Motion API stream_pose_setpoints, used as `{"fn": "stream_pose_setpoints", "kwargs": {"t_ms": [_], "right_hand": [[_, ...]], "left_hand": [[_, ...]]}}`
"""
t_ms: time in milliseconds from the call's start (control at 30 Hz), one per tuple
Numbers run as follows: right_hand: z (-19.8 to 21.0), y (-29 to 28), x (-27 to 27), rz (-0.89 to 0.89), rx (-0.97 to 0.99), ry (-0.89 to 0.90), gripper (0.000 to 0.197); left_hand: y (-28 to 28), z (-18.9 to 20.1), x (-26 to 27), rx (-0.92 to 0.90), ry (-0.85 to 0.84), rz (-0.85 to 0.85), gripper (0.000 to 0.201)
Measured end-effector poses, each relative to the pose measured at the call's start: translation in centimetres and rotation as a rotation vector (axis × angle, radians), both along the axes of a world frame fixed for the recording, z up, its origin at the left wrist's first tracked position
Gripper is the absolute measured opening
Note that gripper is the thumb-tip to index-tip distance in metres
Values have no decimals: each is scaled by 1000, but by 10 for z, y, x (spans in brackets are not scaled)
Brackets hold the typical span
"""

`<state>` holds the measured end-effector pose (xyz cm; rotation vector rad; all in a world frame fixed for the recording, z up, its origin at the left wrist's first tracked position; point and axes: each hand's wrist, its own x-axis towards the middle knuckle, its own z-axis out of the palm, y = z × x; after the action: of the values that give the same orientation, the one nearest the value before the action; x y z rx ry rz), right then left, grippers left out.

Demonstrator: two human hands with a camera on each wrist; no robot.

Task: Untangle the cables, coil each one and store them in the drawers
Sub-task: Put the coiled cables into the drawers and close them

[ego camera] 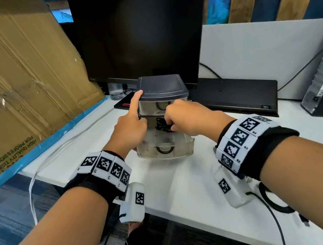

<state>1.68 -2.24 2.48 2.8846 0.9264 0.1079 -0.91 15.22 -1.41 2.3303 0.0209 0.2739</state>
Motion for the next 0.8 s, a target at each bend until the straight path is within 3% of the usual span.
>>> {"fn": "stream_pose_setpoints", "kwargs": {"t_ms": [67,167,300,367,600,667,800], "right_hand": [[4,1,-3,23,69,-73,10],[7,2,-7,157,187,7,14],[-3,3,-8,132,-8,14,19],[-8,0,0,89,-6,24,25],[31,-37,4,-7,418,70,27],[43,-57,6,-92,316,133,24],[35,-87,9,-245,-182,403,7]], "left_hand": [[-1,0,-1,1,0,2,80],[-3,2,-4,9,6,3,80],[-4,0,-4,17,6,21,80],[-4,0,-4,10,9,26,80],[-3,-4,-3,1,-27,36,78],[-5,-5,-4,-1,-18,36,78],[-7,-5,-2,11,-19,54,78]]}}
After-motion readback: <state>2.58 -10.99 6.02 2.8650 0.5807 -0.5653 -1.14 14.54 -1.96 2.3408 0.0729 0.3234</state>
